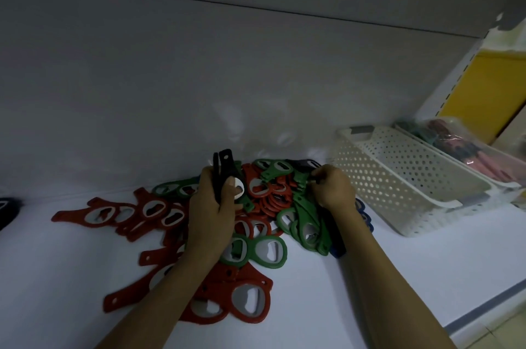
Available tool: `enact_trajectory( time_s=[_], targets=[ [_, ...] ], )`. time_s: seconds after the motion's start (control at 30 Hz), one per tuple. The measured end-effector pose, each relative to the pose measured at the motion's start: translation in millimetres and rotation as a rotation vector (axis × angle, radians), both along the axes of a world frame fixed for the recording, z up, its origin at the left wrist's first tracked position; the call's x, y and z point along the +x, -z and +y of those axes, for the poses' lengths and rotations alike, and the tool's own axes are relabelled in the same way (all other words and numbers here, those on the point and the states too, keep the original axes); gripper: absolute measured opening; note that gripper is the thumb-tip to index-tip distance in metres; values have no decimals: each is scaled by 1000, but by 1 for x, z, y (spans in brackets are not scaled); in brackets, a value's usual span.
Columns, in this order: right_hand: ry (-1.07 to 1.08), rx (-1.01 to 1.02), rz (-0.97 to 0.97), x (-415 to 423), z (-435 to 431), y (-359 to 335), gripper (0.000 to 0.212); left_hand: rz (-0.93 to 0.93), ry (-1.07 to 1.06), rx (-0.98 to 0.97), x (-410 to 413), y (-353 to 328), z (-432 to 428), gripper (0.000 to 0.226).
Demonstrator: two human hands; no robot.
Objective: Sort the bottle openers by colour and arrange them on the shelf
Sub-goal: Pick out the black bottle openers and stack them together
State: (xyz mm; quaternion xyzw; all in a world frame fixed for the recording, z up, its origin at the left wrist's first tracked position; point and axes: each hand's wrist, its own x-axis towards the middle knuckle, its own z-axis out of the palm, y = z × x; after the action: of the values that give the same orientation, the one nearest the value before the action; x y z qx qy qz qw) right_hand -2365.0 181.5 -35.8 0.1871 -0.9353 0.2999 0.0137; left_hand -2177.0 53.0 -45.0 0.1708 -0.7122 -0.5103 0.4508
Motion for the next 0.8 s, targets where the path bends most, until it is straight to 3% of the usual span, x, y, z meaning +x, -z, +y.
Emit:
enact_trajectory(
  time_s=[0.13,0.33,0.43,0.57,0.8],
  targets=[
    [59,62,22,-2,-4,4,22,-23,-60,-1,1,0,-3,13],
    [151,304,116,-4,-5,7,55,-1,-34,111,2,-4,0,23],
    [160,268,48,-7,-4,4,44,45,-19,129,5,-7,2,12],
    [98,-6,-95,-6,0,0,13,5,-38,95,3,-5,2,4],
    [158,149,-8,-3,-2,-2,28,22,-50,64,3,-6,1,20]
  ],
)
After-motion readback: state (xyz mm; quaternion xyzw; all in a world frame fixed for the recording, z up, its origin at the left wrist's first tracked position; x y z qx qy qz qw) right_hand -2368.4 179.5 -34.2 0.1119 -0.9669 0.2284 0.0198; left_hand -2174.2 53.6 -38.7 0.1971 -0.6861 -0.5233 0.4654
